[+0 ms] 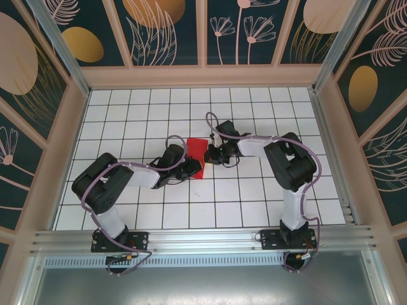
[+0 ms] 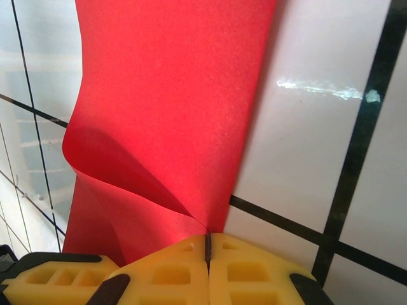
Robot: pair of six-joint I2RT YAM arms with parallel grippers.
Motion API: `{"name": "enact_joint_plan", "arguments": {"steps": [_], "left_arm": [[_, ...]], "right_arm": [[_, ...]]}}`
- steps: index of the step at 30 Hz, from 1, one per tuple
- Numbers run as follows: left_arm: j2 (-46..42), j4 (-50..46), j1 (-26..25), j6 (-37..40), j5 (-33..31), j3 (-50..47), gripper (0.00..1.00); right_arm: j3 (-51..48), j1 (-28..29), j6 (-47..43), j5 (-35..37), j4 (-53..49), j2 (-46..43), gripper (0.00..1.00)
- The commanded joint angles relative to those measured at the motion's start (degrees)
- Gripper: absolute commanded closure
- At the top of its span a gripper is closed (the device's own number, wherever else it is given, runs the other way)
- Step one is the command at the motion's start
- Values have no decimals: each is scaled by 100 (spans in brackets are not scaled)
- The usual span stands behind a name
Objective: Fold a paper plane with a square sheet of paper (pick it up from the middle)
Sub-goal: Fold the triangle a second time at the center of the table.
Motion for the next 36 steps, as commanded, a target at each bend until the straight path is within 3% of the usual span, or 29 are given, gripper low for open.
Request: {"name": "enact_joint_plan", "arguments": {"steps": [1, 19, 27, 36], "left_arm": [[101, -176, -48, -76, -108, -70, 85], [269, -488, -127, -123, -349, -79, 92], [269, -623, -136, -180, -495, -87, 95], [249, -606, -148, -195, -531, -87, 96]], "right_arm": [[157, 33, -25, 224, -1, 230, 92], [296, 26, 27, 146, 15, 76, 91], [-166, 44, 425, 755, 338, -790, 75], [-76, 289, 493, 509, 327, -472, 87]]}}
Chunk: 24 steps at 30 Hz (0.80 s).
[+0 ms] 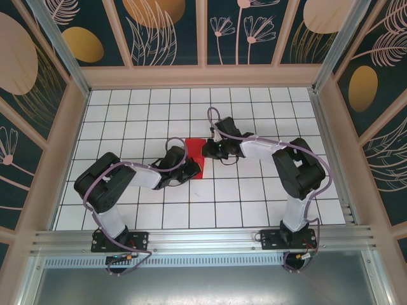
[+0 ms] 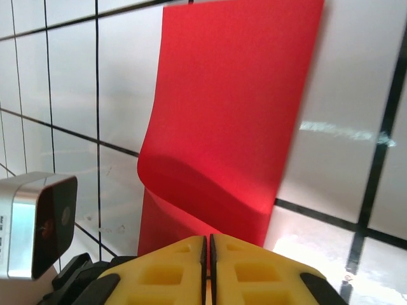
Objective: Fold a paper plane with a square sheet of paper (pick it up from the middle)
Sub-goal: Fold the triangle a second time at the center of the table.
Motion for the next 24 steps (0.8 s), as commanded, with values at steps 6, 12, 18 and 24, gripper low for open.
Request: {"name": "enact_joint_plan", "arguments": {"steps": [6, 12, 18, 24], "left_arm": [[125, -470, -39, -56, -226, -59, 96], [82, -418, -41, -67, -196, -59, 96], [-75, -365, -41, -25, -139, 69, 92], [-233, -576, 66, 225, -289, 472, 88]], "right_arm": [[166, 85, -7, -116, -55, 478, 88], [256, 88, -82, -70, -148, 716, 88], [298, 77, -169, 190, -363, 847, 88], [311, 69, -300, 356, -599, 969, 89]]}}
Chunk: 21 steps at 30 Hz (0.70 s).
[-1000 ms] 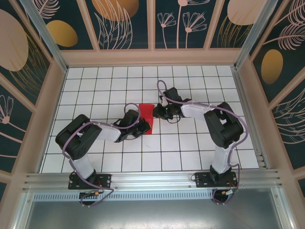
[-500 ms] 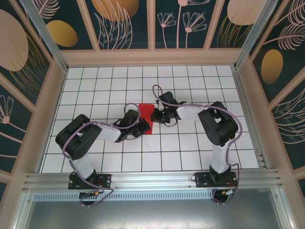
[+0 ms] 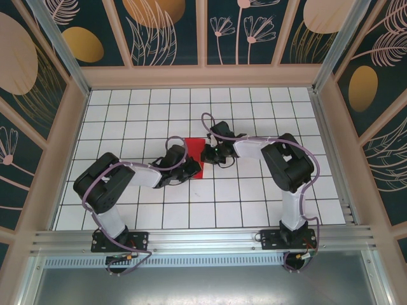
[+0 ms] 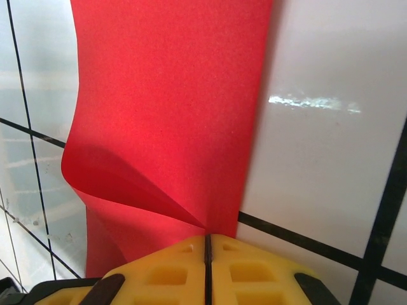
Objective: Fold a paper plane with a square sheet of paper (pick it up from the middle)
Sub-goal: Fold the triangle a second time at the center of the table.
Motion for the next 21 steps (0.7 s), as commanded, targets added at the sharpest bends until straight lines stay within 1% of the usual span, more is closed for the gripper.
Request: {"name": "enact_joint_plan", "arguments": {"steps": [1, 6, 13, 21], "left_arm": [[-169, -303, 101, 249, -219, 340, 88], [-167, -575, 289, 402, -477, 525, 89], [71, -1092, 353, 567, -879, 794, 89], [225, -1055, 386, 557, -920, 649, 89]], "right_arm": [[38, 0, -192, 357, -398, 293, 89], [23, -15, -230, 386, -442, 363, 89], [32, -10, -265, 392, -462, 388, 89], [14, -30, -292, 404, -478, 415, 89]]}}
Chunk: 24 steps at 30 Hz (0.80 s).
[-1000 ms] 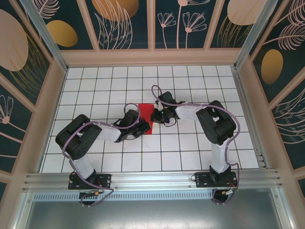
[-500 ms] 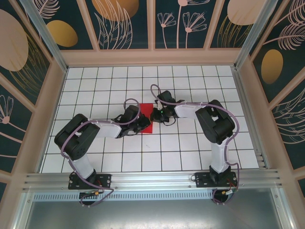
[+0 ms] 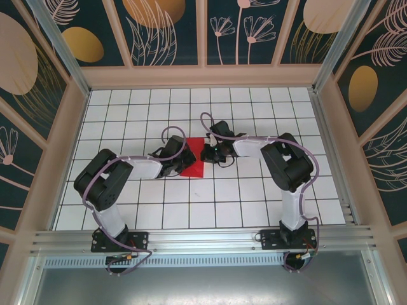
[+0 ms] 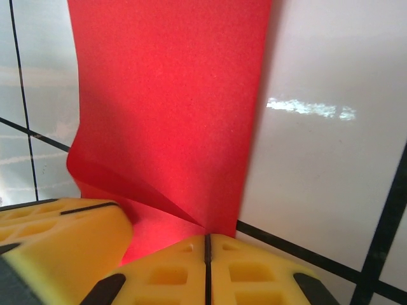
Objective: Fold a paper plane with a square sheet of paper (pick it up from the middle)
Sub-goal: Fold the triangle a second time at the center of the table.
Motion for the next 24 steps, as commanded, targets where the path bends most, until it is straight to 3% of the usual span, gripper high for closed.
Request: {"name": "enact_joint_plan", "arguments": {"steps": [1, 24], "left_arm": [[96, -94, 44, 83, -111, -60, 89], [-306, -320, 290, -38, -469, -346, 80]], "right_arm": [[-60, -25, -89, 364, -440, 379, 89], [-100, -43, -253, 716, -579, 592, 90]]}}
